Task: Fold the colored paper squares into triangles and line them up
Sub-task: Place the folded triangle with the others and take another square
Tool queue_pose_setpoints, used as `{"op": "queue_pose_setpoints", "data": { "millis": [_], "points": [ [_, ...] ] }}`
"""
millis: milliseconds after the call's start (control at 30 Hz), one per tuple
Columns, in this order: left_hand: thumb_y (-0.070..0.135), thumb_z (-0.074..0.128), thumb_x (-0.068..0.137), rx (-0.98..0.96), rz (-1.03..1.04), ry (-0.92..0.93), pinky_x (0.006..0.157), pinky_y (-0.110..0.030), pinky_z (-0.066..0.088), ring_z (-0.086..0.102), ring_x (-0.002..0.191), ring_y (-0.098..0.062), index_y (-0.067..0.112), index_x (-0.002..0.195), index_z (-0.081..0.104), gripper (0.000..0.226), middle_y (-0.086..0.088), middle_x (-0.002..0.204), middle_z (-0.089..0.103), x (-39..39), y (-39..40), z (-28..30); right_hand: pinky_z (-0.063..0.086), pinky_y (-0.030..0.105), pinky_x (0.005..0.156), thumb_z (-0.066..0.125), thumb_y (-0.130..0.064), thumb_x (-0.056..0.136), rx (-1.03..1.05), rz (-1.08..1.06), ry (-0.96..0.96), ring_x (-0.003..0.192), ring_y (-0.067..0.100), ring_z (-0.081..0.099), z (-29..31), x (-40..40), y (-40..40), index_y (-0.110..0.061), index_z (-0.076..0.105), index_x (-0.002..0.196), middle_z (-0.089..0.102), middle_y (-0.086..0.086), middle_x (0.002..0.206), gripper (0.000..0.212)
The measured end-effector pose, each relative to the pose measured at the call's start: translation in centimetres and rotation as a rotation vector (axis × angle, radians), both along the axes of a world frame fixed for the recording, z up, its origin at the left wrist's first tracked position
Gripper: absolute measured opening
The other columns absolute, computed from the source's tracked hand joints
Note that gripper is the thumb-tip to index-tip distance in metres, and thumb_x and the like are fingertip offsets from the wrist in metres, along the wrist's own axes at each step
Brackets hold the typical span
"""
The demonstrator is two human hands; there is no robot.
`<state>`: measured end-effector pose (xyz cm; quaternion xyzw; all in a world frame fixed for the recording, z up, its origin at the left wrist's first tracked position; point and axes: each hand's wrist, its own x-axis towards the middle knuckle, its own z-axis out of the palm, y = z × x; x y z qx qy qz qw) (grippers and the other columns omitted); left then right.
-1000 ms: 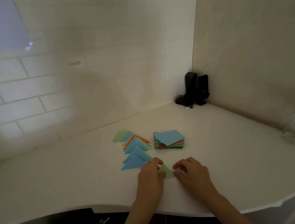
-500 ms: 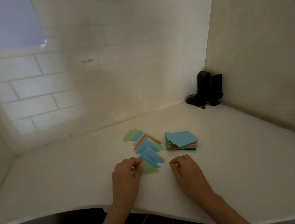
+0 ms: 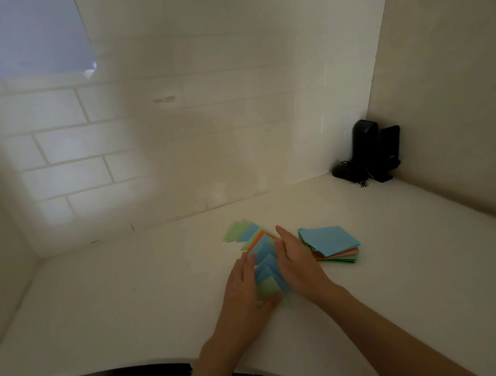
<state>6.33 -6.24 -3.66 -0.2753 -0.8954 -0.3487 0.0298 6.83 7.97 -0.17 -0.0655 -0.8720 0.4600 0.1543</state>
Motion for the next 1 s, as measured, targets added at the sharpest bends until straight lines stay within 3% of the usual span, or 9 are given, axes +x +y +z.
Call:
{"op": "queue_pose_setpoints", "data": {
  "millis": [200, 300, 367, 667, 800, 867, 933, 1000],
  "points": [
    [0.06, 0.03, 0.093, -0.378, 0.136, 0.091, 0.115, -0.04, -0.006, -0.004, 0.145, -0.015, 0.02, 0.15, 0.0, 0.076, 0.004, 0.158, -0.002, -1.4, 0.0, -0.5, 0.006, 0.035, 0.117, 0.02, -0.022, 0.103, 0.474, 0.045, -0.265, 0.144, 0.026, 0.011, -1.5, -1.8, 0.5, 0.0, 0.011, 0.147, 0.013, 0.016, 0.156, 0.05],
    [0.073, 0.001, 0.078, -0.438, 0.162, 0.133, 0.115, -0.042, -0.007, -0.003, 0.145, -0.016, 0.023, 0.15, 0.003, 0.088, 0.005, 0.158, 0.002, -1.3, -0.3, -0.5, 0.003, 0.035, 0.117, 0.018, -0.024, 0.103, 0.562, 0.037, -0.291, 0.145, 0.026, 0.008, -2.1, -2.0, 0.2, -0.002, 0.011, 0.147, 0.012, 0.015, 0.156, 0.05],
    [0.069, -0.014, 0.065, -0.466, 0.176, 0.154, 0.115, -0.043, -0.007, -0.002, 0.145, -0.015, 0.024, 0.15, 0.004, 0.098, 0.006, 0.158, 0.003, -1.3, -0.7, -0.5, 0.002, 0.035, 0.116, 0.017, -0.024, 0.103, 0.568, 0.051, -0.291, 0.145, 0.026, 0.006, -2.2, -2.3, -0.3, -0.002, 0.011, 0.147, 0.011, 0.015, 0.156, 0.05],
    [0.068, -0.017, 0.061, -0.533, 0.221, 0.094, 0.115, -0.044, -0.004, -0.004, 0.145, -0.017, 0.025, 0.15, 0.004, 0.101, 0.004, 0.158, -0.002, -1.4, -3.1, -0.1, -0.002, 0.035, 0.116, 0.016, -0.021, 0.103, 0.565, 0.145, -0.268, 0.145, 0.024, 0.0, -2.2, -3.5, -4.0, 0.001, 0.006, 0.147, 0.005, 0.015, 0.157, 0.05],
    [0.073, -0.014, 0.061, -0.493, 0.227, 0.101, 0.115, -0.04, -0.003, -0.003, 0.145, -0.016, 0.025, 0.15, 0.004, 0.103, 0.006, 0.158, -0.003, -1.4, -3.7, 0.1, 0.004, 0.034, 0.117, 0.02, -0.025, 0.103, 0.457, 0.151, -0.121, 0.145, 0.019, 0.009, -1.9, -2.9, -2.2, -0.006, 0.02, 0.147, 0.016, 0.009, 0.156, 0.048],
    [0.085, -0.017, 0.053, -0.473, 0.199, 0.078, 0.115, -0.037, -0.004, -0.006, 0.145, -0.013, 0.026, 0.15, 0.001, 0.115, 0.008, 0.158, -0.006, -1.8, -4.5, 0.2, 0.009, 0.037, 0.117, 0.013, -0.043, 0.096, 0.545, 0.144, -0.1, 0.143, 0.017, 0.015, -2.1, -1.7, -0.2, -0.011, 0.029, 0.145, 0.023, 0.005, 0.154, 0.06],
    [0.085, -0.033, 0.043, -0.516, 0.16, 0.079, 0.115, -0.035, -0.005, -0.01, 0.144, -0.012, 0.026, 0.15, -0.005, 0.126, 0.009, 0.157, -0.01, -2.2, -5.5, 0.2, 0.007, 0.039, 0.117, -0.013, -0.064, 0.082, 0.65, 0.18, -0.148, 0.144, 0.016, 0.012, -2.4, -0.2, 1.3, -0.015, 0.025, 0.147, 0.019, 0.001, 0.156, 0.09],
    [0.08, -0.04, 0.041, -0.558, 0.137, 0.088, 0.115, -0.037, -0.005, -0.012, 0.144, -0.013, 0.025, 0.149, -0.009, 0.126, 0.008, 0.157, -0.013, -2.5, -5.9, 0.1, 0.013, 0.042, 0.116, -0.033, -0.068, 0.069, 0.781, 0.165, -0.183, 0.144, 0.019, 0.018, -2.7, 0.6, 1.6, -0.013, 0.028, 0.146, 0.023, 0.0, 0.155, 0.112]
  ]
}}
